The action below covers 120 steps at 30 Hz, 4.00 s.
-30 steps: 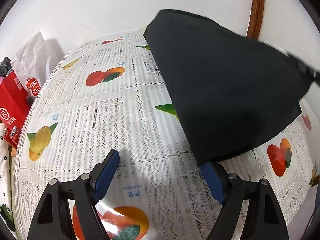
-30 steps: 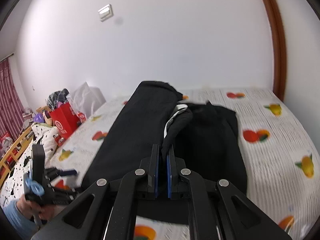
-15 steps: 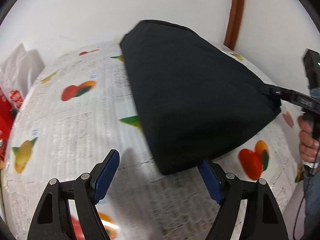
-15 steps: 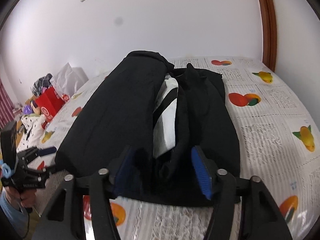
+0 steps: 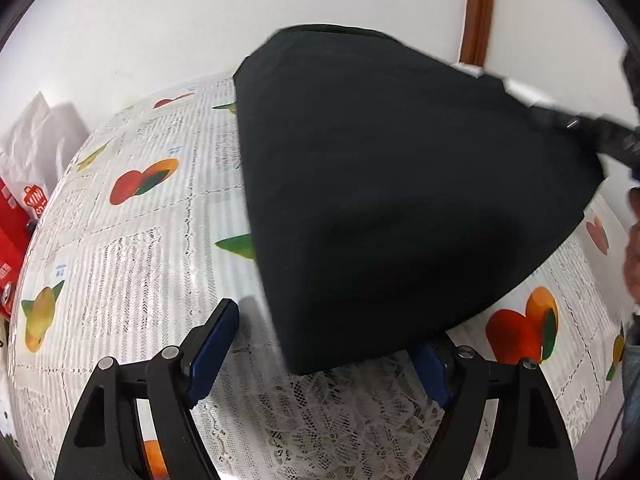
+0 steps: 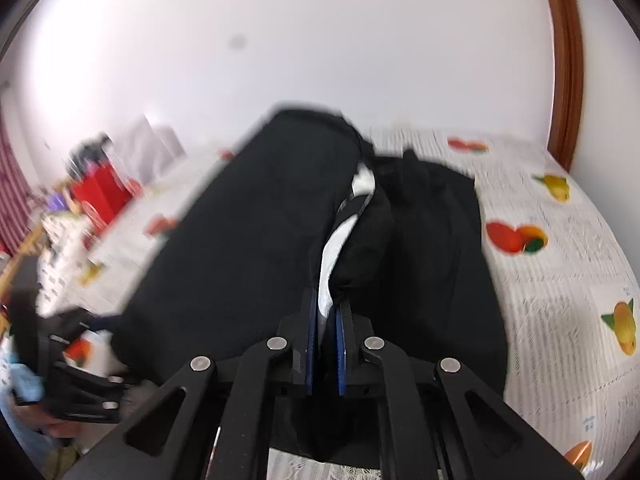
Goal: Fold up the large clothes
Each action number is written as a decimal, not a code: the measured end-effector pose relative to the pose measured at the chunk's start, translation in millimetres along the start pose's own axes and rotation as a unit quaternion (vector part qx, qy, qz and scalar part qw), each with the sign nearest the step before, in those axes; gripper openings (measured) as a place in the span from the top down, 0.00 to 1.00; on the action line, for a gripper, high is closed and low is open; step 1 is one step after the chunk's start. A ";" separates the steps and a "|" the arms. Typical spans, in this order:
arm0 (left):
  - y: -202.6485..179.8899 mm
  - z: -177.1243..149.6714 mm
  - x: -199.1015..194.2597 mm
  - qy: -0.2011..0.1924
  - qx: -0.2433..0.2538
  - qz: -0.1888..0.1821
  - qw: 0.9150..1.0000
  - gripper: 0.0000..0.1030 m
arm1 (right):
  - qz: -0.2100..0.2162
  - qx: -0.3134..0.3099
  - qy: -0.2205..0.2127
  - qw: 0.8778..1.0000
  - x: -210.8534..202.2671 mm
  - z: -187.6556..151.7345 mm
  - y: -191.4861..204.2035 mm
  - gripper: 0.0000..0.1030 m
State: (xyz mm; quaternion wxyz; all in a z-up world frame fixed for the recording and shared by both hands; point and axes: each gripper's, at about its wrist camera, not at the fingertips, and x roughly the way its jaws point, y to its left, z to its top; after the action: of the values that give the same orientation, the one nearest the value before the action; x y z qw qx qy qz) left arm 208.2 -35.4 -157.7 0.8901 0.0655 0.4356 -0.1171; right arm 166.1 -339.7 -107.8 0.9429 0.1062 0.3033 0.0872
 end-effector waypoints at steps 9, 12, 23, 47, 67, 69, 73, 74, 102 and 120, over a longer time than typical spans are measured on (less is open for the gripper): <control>2.3 -0.3 -0.3 0.001 -0.007 0.006 1.000 0.22 | -0.030 0.053 -0.063 0.996 -43.4 -9.9 -50.9 0.94; 2.2 -0.4 0.5 0.000 -0.005 0.007 1.000 0.22 | -0.069 0.062 -0.014 0.996 -20.8 -23.7 -62.0 0.94; 3.6 -2.2 -3.7 -0.001 -0.004 0.000 1.000 0.23 | -0.122 0.017 0.025 0.992 -34.2 -33.7 -55.0 0.71; -8.9 -3.4 -16.4 -0.001 -0.028 -0.098 0.995 0.81 | -0.152 0.032 0.092 0.984 -33.8 -80.7 -57.5 0.70; 39.5 -0.2 -20.2 -0.003 -0.063 -0.068 0.996 0.90 | -0.123 -0.003 0.103 0.987 17.2 -49.2 -20.1 0.94; 50.9 0.0 -20.6 -0.003 -0.071 -0.062 0.996 0.90 | -0.118 -0.006 0.104 0.987 25.5 -46.0 -14.5 0.94; 65.4 0.0 -18.8 0.002 -0.082 -0.050 0.995 0.90 | -0.109 -0.010 0.105 0.988 42.0 -38.7 -2.8 0.94; 66.8 1.2 -17.8 0.003 -0.084 -0.047 0.995 0.90 | -0.108 -0.011 0.105 0.989 44.8 -37.1 -0.7 0.94; 72.9 7.6 -62.9 -0.042 -0.079 -0.059 0.994 0.64 | -0.067 -0.017 0.047 0.996 17.1 -2.8 22.4 0.70; 68.8 29.1 -30.7 -0.033 -0.087 -0.039 0.995 0.56 | -0.080 -0.002 0.038 0.996 14.3 -8.7 9.9 0.98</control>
State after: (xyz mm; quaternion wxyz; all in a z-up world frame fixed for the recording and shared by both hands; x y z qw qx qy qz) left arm 230.4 29.2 -114.5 0.9010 -0.0334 0.4167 -0.1154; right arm 171.4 -325.6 -120.1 0.9349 0.0762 0.3464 0.0156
